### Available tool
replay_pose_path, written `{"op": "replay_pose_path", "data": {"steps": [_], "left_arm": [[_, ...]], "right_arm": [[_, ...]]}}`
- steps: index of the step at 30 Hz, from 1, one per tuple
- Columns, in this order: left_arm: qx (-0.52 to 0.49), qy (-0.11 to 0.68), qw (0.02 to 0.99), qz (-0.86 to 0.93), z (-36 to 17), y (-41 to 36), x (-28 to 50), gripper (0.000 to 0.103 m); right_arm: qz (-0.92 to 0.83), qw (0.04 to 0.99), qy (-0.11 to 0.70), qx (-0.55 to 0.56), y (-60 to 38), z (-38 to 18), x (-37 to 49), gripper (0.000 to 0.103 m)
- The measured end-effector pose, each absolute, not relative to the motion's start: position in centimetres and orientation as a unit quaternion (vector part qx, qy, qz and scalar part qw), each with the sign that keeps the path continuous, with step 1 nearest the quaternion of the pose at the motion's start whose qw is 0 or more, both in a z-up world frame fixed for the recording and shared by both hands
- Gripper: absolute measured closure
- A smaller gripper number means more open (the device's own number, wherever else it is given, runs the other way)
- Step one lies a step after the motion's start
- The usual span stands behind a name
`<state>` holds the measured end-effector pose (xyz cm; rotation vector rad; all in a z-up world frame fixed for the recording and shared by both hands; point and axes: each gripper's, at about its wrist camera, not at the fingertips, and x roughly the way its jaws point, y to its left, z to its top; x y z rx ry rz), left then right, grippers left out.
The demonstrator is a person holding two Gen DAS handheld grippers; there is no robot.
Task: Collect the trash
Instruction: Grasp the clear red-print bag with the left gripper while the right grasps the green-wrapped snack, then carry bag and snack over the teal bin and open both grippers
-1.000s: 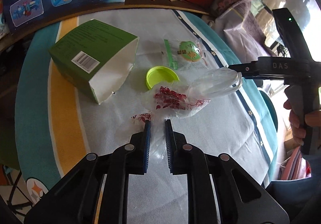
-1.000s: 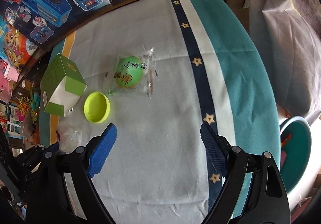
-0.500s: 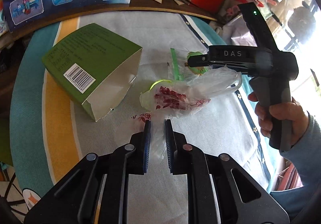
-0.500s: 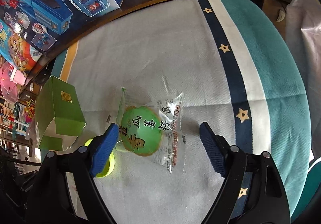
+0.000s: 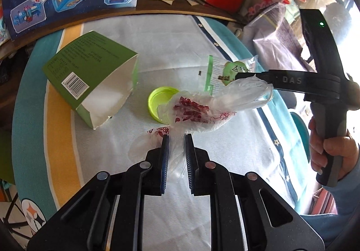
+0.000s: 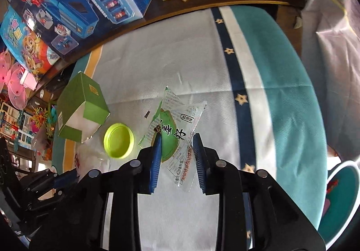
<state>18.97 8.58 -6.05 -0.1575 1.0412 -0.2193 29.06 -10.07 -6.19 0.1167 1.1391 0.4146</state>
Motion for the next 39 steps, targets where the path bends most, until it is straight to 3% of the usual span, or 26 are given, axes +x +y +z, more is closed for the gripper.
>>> {"op": "replay_pose_path", "data": {"steps": [21,39], "left_arm": [[-0.002,0.486,0.854,-0.184,-2.7,-5.5,17.1,0.088],[0.092,0.489,0.822,-0.276,-2.4,-21.9,15.2,0.088]], "right_arm": [[0.093,0.858,0.469,0.188,-31.8,-1.7,17.6,0.076],[0.000,0.876,0.401,0.268,-46.3,-2.0,7.6,0.075]]}}
